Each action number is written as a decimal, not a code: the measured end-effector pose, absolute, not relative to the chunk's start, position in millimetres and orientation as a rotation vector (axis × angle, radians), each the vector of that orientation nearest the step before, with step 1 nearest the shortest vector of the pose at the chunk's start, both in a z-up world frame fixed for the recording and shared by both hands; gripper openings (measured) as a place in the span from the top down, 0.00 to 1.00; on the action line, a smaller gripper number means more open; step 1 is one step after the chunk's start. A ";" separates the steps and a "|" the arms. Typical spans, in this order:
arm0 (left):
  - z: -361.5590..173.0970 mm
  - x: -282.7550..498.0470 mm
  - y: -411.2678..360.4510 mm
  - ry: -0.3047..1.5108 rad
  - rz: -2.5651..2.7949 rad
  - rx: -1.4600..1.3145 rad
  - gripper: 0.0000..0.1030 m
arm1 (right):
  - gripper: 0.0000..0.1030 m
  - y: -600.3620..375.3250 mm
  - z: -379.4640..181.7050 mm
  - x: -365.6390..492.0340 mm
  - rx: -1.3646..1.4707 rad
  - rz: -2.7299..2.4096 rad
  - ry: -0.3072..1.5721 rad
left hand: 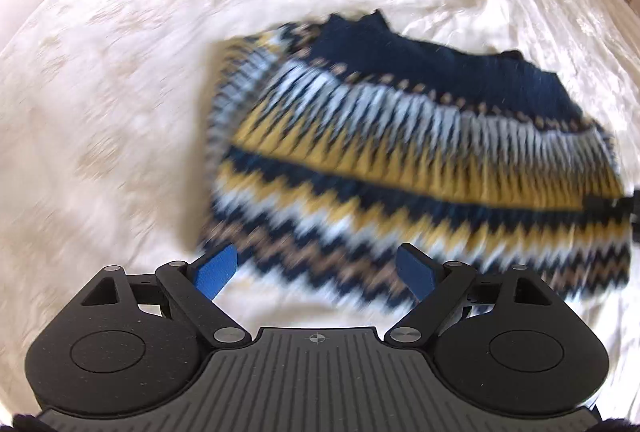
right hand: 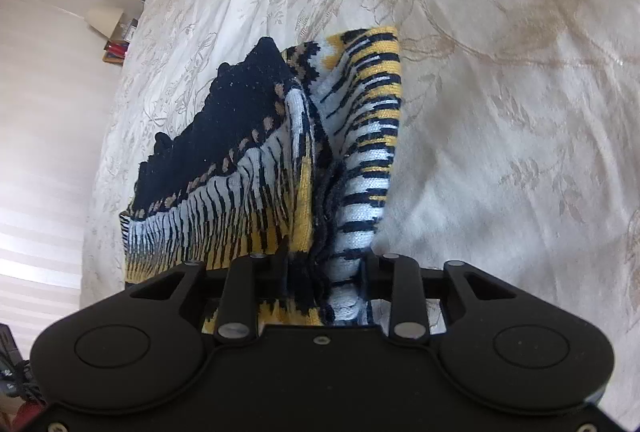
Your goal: Fold small clothes
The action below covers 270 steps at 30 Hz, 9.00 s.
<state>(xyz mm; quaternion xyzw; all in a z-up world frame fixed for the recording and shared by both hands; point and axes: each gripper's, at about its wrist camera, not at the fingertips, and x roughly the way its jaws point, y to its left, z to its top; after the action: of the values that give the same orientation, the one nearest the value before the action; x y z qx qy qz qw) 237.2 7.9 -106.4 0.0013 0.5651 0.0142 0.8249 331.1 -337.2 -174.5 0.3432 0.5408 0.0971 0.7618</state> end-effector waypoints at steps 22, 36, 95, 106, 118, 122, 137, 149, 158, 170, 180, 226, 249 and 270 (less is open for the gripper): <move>-90.7 166.8 141.3 1.210 -0.023 -0.083 0.16 | 0.65 -107.8 -50.9 383.3 0.322 0.271 1.164; -99.3 161.2 202.0 1.233 0.035 -0.141 0.16 | 0.65 23.5 -100.1 398.8 0.077 0.289 1.289; -138.7 353.7 132.7 1.185 -0.144 -0.101 0.12 | 0.45 -116.0 -99.3 356.1 0.205 0.170 0.931; -143.9 359.5 144.6 1.201 -0.165 -0.180 0.09 | 0.43 -116.3 -164.8 439.0 0.250 0.155 1.114; -148.8 335.9 155.2 1.291 -0.359 -0.407 0.13 | 0.29 -170.9 -173.4 416.1 0.554 0.215 1.100; -164.1 340.6 154.1 1.320 -0.377 -0.501 0.13 | 0.27 -181.6 -182.5 411.7 0.677 0.258 1.105; -164.6 350.2 129.6 1.367 -0.603 -0.670 0.51 | 0.55 -178.8 -174.9 384.6 0.872 0.361 1.095; -143.7 287.3 75.7 1.480 -0.778 -0.594 0.51 | 0.52 -238.4 -129.8 246.3 0.713 0.310 1.225; -127.8 255.3 103.6 1.373 -0.376 -0.378 0.50 | 0.31 -270.3 -124.1 184.7 0.613 0.215 1.189; -47.4 282.4 83.8 1.014 -0.412 -0.169 0.49 | 0.17 -277.9 -110.5 162.6 0.500 0.225 1.088; -107.2 324.7 67.8 1.065 -0.197 -0.054 0.50 | 0.12 -280.2 -107.1 153.7 0.412 0.243 1.084; -108.2 273.0 112.4 1.099 -0.060 -0.185 0.22 | 0.01 -235.2 -136.7 120.6 -0.083 0.576 1.164; 20.6 231.4 81.4 0.858 0.030 -0.134 0.01 | 0.01 -268.9 -47.5 112.9 0.154 0.365 0.889; 48.6 132.7 56.0 0.983 0.122 0.038 0.02 | 0.01 -237.2 13.0 14.2 0.116 0.172 0.905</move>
<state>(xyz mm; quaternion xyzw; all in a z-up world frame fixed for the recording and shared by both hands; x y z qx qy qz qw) 132.7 56.0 48.6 0.0181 0.4714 0.0585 0.8798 14.2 -237.2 13.0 0.0561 0.4365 0.0828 0.8941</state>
